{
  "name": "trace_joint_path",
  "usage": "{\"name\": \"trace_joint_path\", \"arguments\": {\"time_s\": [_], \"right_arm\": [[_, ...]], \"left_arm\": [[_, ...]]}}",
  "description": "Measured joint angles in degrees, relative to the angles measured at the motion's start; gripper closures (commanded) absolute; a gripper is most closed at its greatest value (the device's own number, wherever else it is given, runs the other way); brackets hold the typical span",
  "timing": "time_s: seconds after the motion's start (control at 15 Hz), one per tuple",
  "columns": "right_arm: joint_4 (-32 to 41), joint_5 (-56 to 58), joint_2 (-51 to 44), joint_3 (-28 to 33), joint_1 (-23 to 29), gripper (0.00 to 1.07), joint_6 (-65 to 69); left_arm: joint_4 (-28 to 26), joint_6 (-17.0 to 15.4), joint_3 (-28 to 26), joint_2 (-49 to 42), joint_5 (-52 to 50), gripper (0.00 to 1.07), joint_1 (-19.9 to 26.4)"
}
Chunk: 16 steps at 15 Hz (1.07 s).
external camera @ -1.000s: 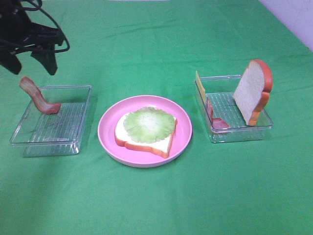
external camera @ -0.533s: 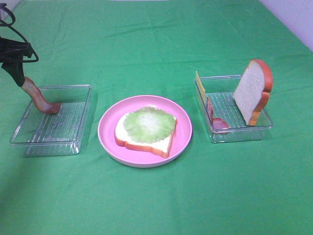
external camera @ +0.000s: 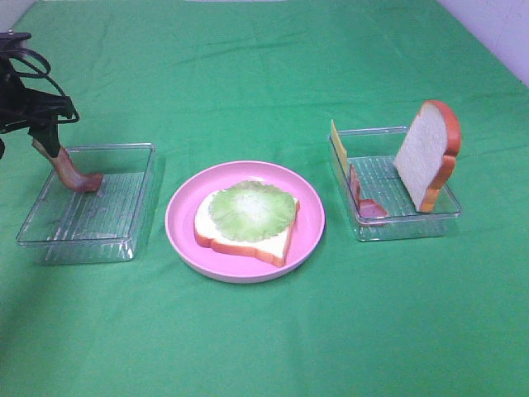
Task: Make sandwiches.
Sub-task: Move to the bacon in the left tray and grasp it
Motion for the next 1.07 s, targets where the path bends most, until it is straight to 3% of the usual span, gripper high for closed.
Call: {"name": "trace_joint_path", "arguments": {"time_s": [0.27, 0.33, 0.4, 0.67, 1.07], "right_arm": [[0.0, 0.0, 0.0, 0.0, 0.0, 0.36, 0.0], [0.0, 0.0, 0.0, 0.0, 0.0, 0.36, 0.0], [0.0, 0.0, 0.0, 0.0, 0.0, 0.36, 0.0], [0.0, 0.0, 0.0, 0.0, 0.0, 0.36, 0.0], [0.0, 0.0, 0.0, 0.0, 0.0, 0.36, 0.0]], "left_arm": [[0.0, 0.1, 0.0, 1.0, -1.7, 0.58, 0.0], [0.0, 0.1, 0.0, 1.0, -2.7, 0.7, 0.0], [0.0, 0.1, 0.0, 1.0, -2.9, 0.73, 0.0], [0.0, 0.1, 0.0, 1.0, -3.0, 1.06, 0.0], [-1.7, 0.1, 0.0, -0.8, -4.1, 1.07, 0.0]]}}
